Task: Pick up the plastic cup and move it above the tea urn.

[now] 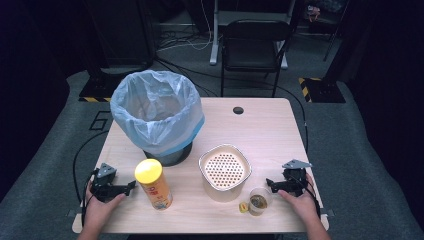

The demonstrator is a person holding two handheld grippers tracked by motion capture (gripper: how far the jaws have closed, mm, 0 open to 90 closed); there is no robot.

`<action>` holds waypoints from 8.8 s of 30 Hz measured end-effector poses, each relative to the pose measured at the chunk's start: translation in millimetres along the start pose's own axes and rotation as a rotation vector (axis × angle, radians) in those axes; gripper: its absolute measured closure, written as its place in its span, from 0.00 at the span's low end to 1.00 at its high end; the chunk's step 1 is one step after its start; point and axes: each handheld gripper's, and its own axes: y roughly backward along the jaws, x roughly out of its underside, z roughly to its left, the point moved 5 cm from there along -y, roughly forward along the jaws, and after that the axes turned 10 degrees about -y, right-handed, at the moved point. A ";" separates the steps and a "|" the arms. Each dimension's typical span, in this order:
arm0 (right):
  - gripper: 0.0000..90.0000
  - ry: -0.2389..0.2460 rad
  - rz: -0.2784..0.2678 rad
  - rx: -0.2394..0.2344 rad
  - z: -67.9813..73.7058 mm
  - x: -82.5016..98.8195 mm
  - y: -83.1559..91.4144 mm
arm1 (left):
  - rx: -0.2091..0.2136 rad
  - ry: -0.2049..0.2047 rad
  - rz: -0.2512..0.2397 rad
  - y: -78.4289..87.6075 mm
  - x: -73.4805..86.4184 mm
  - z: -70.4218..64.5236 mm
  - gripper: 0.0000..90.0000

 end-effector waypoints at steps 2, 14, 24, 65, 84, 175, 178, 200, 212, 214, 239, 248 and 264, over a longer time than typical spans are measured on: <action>0.00 -0.001 0.000 0.000 0.0 0.0 0.0 | -0.001 0.001 -0.002 -0.2 -0.2 0.1 0.06; 0.00 -0.001 0.000 0.000 0.0 0.0 0.0 | -0.008 0.004 -0.003 -1.1 -0.9 1.3 0.07; 0.03 0.006 -0.011 -0.012 1.0 -0.2 0.8 | -0.026 0.019 -0.001 -1.4 -1.3 0.6 0.07; 0.28 0.063 -0.058 -0.070 24.2 -22.7 53.6 | -0.043 0.044 0.007 -0.9 -1.5 -2.0 0.07; 0.28 0.080 -0.087 -0.161 45.4 -39.8 84.9 | -0.048 0.049 0.007 -1.0 -1.6 -2.5 0.07; 0.31 0.324 -0.036 -0.389 110.9 20.5 68.5 | -0.044 0.050 0.016 -0.9 -1.5 -2.9 0.07; 0.31 0.342 -0.041 -0.383 110.7 20.0 68.9 | -0.043 0.050 0.016 -0.8 -1.5 -2.9 0.07; 0.37 0.391 -0.051 -0.346 109.9 15.6 74.6 | -0.042 0.036 0.019 -0.7 -2.1 -1.5 0.07; 0.38 0.386 -0.053 -0.343 109.1 -1.2 90.7 | -0.042 0.037 0.019 -0.7 -2.1 -1.6 0.07; 0.38 0.395 -0.054 -0.348 107.5 -6.1 94.8 | -0.042 0.036 0.019 -0.7 -2.1 -1.6 0.07; 0.38 0.422 -0.068 -0.302 97.2 -83.4 137.9 | -0.042 0.036 0.019 -0.7 -2.1 -1.6 0.07; 0.38 0.452 -0.100 -0.297 103.5 -123.6 149.2 | -0.048 0.042 0.010 -1.7 -2.4 -1.8 0.07; 0.38 0.459 -0.107 -0.328 123.2 -153.9 129.9 | -0.048 0.043 0.011 -1.8 -2.5 -1.9 0.07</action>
